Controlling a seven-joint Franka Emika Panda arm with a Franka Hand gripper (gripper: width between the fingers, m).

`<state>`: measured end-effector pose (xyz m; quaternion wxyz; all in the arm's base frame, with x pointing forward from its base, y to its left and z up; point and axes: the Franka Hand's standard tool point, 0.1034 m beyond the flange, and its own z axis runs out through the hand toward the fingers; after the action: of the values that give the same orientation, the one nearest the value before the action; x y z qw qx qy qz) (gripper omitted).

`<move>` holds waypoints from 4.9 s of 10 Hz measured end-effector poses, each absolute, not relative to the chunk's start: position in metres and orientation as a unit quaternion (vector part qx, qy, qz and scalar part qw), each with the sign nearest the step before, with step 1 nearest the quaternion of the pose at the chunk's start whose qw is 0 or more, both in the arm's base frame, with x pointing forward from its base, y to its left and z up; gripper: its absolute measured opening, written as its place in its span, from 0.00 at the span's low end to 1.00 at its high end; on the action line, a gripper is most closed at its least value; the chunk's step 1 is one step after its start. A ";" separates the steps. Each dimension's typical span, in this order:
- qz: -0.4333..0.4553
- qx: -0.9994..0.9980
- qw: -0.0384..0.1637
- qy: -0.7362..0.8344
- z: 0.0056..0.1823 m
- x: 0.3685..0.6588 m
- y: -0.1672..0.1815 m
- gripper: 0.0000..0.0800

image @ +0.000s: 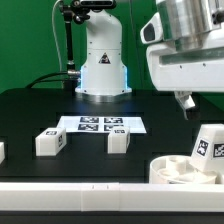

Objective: Assemble stool

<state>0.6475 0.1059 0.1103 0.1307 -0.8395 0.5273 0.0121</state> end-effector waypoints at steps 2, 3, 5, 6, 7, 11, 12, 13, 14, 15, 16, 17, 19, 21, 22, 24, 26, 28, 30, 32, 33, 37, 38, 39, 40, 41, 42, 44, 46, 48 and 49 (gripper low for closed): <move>0.006 -0.861 0.130 0.491 0.110 0.647 0.106 0.81; 0.001 -0.882 0.129 0.453 0.110 0.647 0.106 0.81; -0.022 -0.933 0.115 0.340 0.110 0.646 0.111 0.81; -0.032 -0.952 0.107 0.284 0.114 0.646 0.114 0.81; -0.038 -0.967 0.104 0.231 0.116 0.646 0.117 0.81; -0.053 -0.989 0.096 0.095 0.115 0.646 0.111 0.81; -0.056 -0.992 0.094 0.065 0.115 0.646 0.111 0.81; -0.062 -0.994 0.087 0.024 0.115 0.646 0.111 0.81; -0.086 -0.992 0.063 -0.067 0.114 0.647 0.113 0.81; -0.101 -0.986 0.049 -0.127 0.113 0.646 0.115 0.81; -0.106 -0.973 0.030 -0.201 0.115 0.646 0.119 0.81; -0.109 -0.950 0.009 -0.294 0.118 0.647 0.124 0.81; -0.107 -0.936 0.002 -0.335 0.116 0.648 0.119 0.81; -0.106 -0.911 -0.008 -0.399 0.115 0.647 0.118 0.81; -0.107 -0.887 -0.018 -0.449 0.113 0.646 0.117 0.81; -0.100 -0.818 -0.042 -0.565 0.111 0.645 0.112 0.81; -0.088 -0.754 -0.064 -0.648 0.111 0.645 0.110 0.81; -0.081 -0.718 -0.074 -0.687 0.110 0.645 0.108 0.81; -0.071 -0.666 -0.085 -0.738 0.110 0.646 0.104 0.81; -0.060 -0.622 -0.095 -0.775 0.106 0.645 0.103 0.81; -0.056 -0.617 -0.094 -0.779 0.101 0.642 0.104 0.81; -0.048 -0.616 -0.086 -0.782 0.087 0.636 0.108 0.81; -0.049 -0.610 -0.088 -0.786 0.084 0.635 0.112 0.81; -0.054 -0.597 -0.095 -0.795 0.083 0.636 0.120 0.81; -0.052 -0.597 -0.095 -0.795 0.084 0.637 0.120 0.81; -0.053 -0.598 -0.096 -0.794 0.085 0.637 0.120 0.81; -0.052 -0.599 -0.095 -0.794 0.084 0.637 0.119 0.65; -0.052 -0.599 -0.096 -0.793 0.085 0.637 0.118 0.48; -0.052 -0.600 -0.096 -0.792 0.085 0.638 0.117 0.44; -0.053 -0.614 -0.095 -0.782 0.085 0.638 0.116 0.44; -0.053 -0.615 -0.095 -0.781 0.085 0.638 0.116 0.44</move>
Offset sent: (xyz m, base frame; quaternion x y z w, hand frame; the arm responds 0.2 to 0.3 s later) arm -0.0053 0.0008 0.0006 -0.0492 0.0435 -0.2636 0.9624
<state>0.6377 0.1159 0.0850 -0.0948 -0.6150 -0.7810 -0.0533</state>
